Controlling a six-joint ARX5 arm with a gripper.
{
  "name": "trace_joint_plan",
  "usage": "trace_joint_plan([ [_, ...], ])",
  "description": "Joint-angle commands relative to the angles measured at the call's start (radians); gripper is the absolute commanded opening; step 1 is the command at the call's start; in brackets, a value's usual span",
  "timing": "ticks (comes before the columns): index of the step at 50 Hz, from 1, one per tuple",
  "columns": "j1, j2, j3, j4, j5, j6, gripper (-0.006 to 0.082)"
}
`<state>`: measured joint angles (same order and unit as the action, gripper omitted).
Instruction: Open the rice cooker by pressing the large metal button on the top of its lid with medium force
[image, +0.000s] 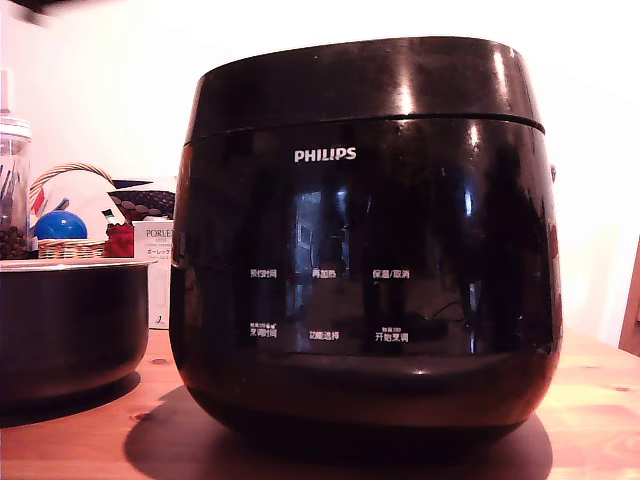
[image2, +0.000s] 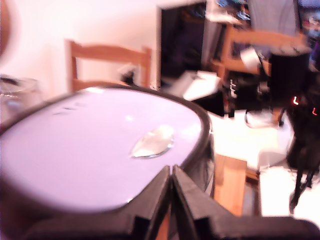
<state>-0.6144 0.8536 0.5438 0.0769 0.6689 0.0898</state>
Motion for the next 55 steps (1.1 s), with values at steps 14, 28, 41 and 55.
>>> trace_joint_plan([
  [14,-0.128,0.183,0.092,0.129,-0.118,0.053,-0.0024],
  [28,-0.154,0.288,0.113,0.156,-0.156,0.076,-0.0024],
  [41,-0.155,0.342,0.113,0.151,-0.161,0.076,-0.0024],
  [55,-0.171,0.355,0.113,0.031,-0.230,0.129,-0.0024],
])
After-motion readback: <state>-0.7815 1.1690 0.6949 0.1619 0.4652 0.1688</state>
